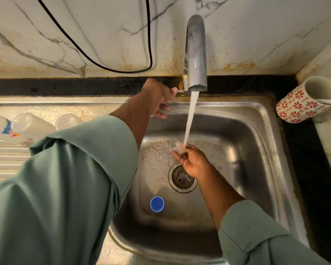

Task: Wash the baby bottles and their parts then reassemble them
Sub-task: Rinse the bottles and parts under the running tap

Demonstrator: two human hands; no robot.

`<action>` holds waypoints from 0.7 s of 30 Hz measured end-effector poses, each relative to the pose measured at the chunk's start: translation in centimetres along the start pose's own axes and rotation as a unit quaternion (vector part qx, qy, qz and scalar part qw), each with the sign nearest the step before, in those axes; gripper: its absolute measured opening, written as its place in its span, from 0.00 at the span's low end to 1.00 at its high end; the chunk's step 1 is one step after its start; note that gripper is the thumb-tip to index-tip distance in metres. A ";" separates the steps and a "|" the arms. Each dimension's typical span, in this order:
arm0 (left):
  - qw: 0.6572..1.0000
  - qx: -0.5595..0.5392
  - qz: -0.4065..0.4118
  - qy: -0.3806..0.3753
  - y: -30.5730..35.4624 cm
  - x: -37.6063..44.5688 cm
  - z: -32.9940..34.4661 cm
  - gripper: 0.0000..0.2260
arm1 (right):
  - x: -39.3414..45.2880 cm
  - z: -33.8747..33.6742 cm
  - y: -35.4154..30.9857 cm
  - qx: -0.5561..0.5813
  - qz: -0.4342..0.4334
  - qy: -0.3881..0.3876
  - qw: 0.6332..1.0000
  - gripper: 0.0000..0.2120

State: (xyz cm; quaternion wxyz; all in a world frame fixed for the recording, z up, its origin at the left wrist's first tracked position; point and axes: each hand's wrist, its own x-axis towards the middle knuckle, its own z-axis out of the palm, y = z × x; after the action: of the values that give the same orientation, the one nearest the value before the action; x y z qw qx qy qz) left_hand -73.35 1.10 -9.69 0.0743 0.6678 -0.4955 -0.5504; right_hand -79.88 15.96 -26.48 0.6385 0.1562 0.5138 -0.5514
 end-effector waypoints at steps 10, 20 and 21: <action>1.000 0.006 -0.006 -0.015 0.3 -0.2 0.2 0.08 | -1.6 -0.7 0.8 0.063 0.000 0.026 0.998 0.09; 1.000 0.018 -0.003 -0.021 0.3 -0.2 0.0 0.09 | -2.4 -0.9 -0.2 -0.038 -0.055 0.010 0.998 0.10; 1.000 0.017 -0.006 -0.018 0.2 -0.2 0.0 0.10 | -2.2 -0.8 -0.2 -0.114 -0.091 0.009 0.989 0.12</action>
State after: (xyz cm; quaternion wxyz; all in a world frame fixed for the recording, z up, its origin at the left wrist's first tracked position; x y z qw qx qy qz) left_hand -73.45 1.12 -9.42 0.0508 0.6618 -0.5025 -0.5541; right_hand -80.12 17.74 -24.95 0.5947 0.0397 0.5908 -0.5437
